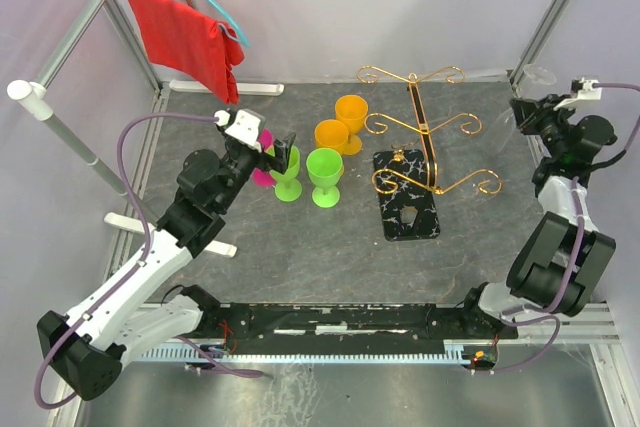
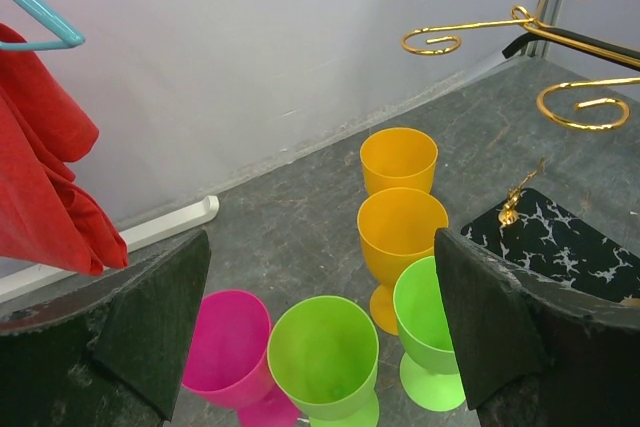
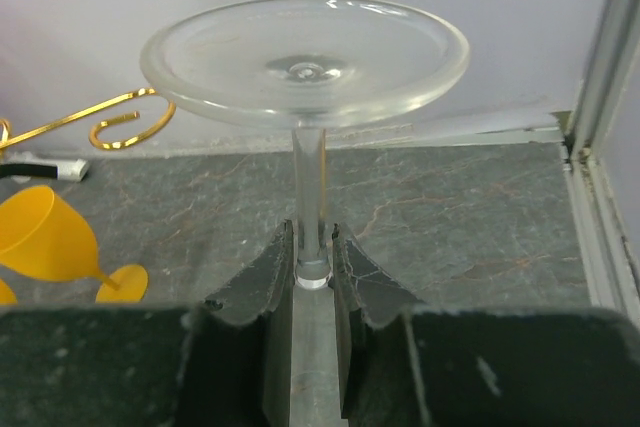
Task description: Place the wine glass upside down on the wine glass rack
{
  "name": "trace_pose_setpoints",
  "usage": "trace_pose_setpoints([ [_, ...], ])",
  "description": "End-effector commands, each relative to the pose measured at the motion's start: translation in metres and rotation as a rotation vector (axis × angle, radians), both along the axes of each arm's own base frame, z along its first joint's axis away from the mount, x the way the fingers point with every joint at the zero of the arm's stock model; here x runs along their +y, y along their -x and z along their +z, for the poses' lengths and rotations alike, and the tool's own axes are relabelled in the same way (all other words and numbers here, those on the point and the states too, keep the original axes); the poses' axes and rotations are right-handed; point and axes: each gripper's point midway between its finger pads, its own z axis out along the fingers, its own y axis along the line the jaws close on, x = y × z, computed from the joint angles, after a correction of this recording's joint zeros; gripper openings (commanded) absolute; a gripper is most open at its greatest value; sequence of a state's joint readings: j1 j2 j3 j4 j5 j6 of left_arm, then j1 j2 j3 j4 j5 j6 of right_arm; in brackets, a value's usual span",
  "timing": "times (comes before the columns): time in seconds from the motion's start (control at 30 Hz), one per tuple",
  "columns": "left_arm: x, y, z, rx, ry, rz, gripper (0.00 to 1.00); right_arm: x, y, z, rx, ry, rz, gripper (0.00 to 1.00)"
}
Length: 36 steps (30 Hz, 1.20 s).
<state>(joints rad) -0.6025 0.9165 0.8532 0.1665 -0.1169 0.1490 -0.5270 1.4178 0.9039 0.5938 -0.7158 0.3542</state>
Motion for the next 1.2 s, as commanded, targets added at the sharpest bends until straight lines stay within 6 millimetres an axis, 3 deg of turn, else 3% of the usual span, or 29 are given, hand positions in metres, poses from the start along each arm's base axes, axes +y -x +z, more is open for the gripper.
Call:
trace_pose_setpoints([
  [0.0,0.003,0.001,0.021,-0.068,0.095,0.004,0.99,0.026,-0.012,0.013,-0.127,0.140,0.134,0.01],
  [0.23,0.007,0.004,0.026,-0.094,0.105,0.010,0.99,0.057,-0.030,0.011,-0.215,0.153,0.279,0.01],
  [0.4,0.014,0.006,0.029,-0.114,0.094,0.035,0.99,0.078,-0.027,0.017,-0.366,0.149,0.406,0.01],
  [0.9,0.015,-0.001,0.019,-0.095,0.071,0.061,0.99,0.146,-0.044,-0.018,-0.323,0.194,0.561,0.01],
  [1.07,0.014,-0.003,0.018,-0.093,0.064,0.064,0.99,0.153,-0.057,-0.039,-0.242,0.276,0.529,0.01],
  [1.17,0.014,-0.004,0.016,-0.090,0.060,0.064,0.99,0.150,-0.065,-0.038,-0.243,0.284,0.509,0.01],
])
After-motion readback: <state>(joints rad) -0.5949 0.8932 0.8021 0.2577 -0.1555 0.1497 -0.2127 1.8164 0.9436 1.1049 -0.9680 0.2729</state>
